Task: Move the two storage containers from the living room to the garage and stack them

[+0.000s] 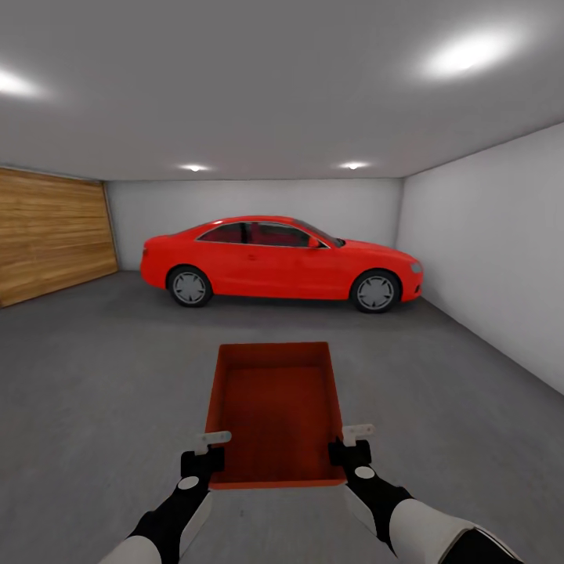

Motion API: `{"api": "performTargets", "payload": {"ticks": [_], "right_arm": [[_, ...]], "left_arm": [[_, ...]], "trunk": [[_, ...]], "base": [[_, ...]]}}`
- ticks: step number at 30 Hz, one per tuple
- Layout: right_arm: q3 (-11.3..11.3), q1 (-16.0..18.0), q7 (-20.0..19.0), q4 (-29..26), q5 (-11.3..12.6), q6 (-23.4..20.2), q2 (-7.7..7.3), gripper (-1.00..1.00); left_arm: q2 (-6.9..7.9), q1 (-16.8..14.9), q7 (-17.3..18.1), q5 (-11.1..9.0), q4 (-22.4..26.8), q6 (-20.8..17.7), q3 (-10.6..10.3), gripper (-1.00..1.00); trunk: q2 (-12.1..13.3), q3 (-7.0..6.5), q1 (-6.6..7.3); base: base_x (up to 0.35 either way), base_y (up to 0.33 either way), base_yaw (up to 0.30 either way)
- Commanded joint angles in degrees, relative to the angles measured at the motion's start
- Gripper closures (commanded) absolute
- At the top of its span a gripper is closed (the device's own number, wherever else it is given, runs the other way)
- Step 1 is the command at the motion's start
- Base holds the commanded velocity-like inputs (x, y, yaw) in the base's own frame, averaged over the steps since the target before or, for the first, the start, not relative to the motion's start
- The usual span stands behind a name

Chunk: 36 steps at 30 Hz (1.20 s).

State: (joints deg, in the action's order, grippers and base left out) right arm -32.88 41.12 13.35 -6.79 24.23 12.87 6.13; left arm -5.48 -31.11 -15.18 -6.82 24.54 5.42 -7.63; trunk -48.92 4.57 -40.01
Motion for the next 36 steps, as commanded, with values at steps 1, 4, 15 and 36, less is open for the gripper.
{"api": "performTargets", "payload": {"ticks": [1,4,15,36], "right_arm": [[1.7,0.1,0.1,-0.2,-0.7,0.1,0.02,1.00],[1.7,0.1,0.1,-0.2,-0.7,0.1,0.02,1.00],[1.7,0.1,0.1,-0.2,-0.7,0.1,0.02,1.00],[1.7,0.1,0.1,-0.2,-0.6,0.1,0.02,1.00]], "left_arm": [[0.12,0.0,-0.9,-1.0,-0.2,0.3,0.0,1.00],[0.12,-0.1,-0.9,-1.0,-0.2,0.3,0.0,1.00],[0.12,0.0,-0.9,-1.0,-0.2,0.3,0.0,1.00],[0.12,0.0,-0.9,-1.1,-0.2,0.3,0.0,1.00]], "trunk": [[-0.1,0.09,-0.04],[-0.1,0.09,-0.04],[-0.1,0.09,-0.04],[-0.1,0.09,-0.04]], "base": [[0.322,0.000,0.000],[0.322,0.000,0.000],[0.322,0.000,0.000],[0.322,0.000,0.000]]}}
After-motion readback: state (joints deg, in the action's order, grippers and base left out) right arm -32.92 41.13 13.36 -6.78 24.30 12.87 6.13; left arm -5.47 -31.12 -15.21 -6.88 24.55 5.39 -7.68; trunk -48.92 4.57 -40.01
